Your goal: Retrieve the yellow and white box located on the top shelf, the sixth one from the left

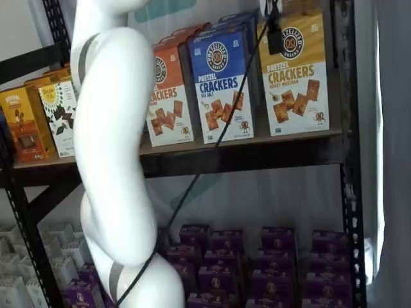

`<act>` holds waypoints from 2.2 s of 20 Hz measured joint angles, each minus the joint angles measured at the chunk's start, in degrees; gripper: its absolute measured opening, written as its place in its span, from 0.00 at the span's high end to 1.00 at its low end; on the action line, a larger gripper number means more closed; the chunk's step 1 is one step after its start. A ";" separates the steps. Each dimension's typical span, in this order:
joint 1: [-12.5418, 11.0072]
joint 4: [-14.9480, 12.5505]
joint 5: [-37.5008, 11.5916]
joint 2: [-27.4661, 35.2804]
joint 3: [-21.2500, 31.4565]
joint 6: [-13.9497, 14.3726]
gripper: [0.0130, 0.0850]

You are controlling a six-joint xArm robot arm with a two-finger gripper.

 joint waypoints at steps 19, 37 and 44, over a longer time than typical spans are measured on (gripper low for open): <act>-5.83 3.27 4.77 -6.58 3.91 -4.07 0.33; -7.47 3.68 7.11 -23.12 18.82 -5.28 0.33; -5.40 1.52 6.59 -27.80 24.31 -4.15 0.33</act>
